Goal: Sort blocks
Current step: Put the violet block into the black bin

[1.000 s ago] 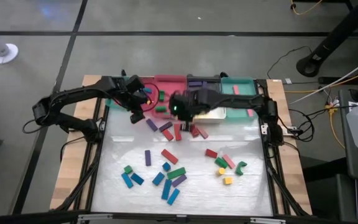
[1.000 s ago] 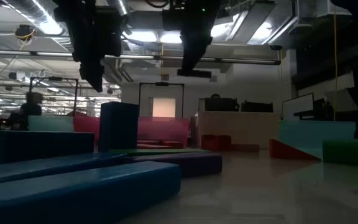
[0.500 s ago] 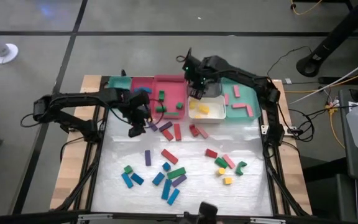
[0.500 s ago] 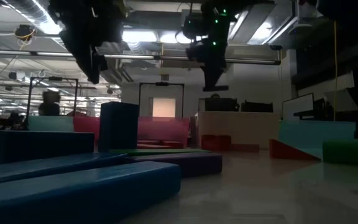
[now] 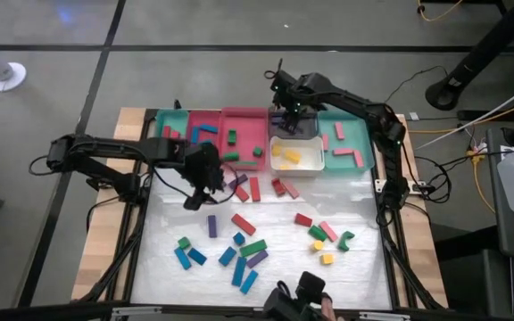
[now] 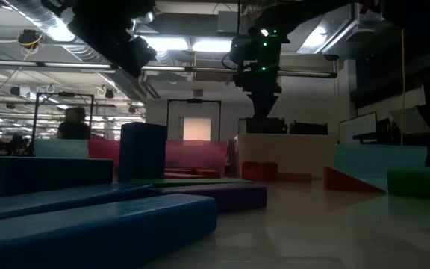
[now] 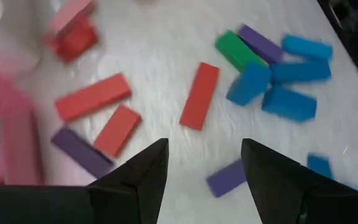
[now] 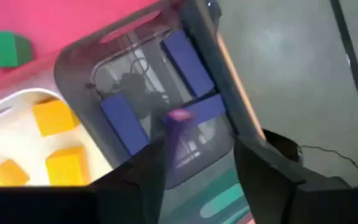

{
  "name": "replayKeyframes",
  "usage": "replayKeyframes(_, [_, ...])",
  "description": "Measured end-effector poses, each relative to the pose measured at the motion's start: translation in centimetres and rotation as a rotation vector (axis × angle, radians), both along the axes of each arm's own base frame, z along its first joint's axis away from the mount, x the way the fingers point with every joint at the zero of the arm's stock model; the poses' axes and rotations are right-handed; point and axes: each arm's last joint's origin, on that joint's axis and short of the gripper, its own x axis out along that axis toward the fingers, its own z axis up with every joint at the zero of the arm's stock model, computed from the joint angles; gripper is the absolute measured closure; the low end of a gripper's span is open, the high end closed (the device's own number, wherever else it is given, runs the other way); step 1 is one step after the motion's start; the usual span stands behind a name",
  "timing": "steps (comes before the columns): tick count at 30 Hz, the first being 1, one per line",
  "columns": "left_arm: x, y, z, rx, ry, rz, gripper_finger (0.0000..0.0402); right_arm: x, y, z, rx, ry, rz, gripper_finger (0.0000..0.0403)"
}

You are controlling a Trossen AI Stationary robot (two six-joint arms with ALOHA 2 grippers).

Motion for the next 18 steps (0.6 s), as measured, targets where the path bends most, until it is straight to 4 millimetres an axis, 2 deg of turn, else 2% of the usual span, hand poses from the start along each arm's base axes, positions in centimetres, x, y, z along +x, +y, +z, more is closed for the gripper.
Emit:
replayKeyframes(5, [-0.2,-1.8,-0.8,0.144,-0.052,-0.297,0.0211,0.1,0.1,0.1,-0.002,-0.011,-0.011,0.0178])
replayKeyframes(10, [-0.7,-3.6,-2.7,0.271,-0.08,-0.604,0.0211,0.2,0.2,0.0,0.027,-0.044,-0.062,0.0163])
replayKeyframes(18, [0.3,-5.1,-5.9,0.298,-0.062,-0.729,0.0211,0.5,0.7,0.0,0.036,-0.053,-0.073,0.0162])
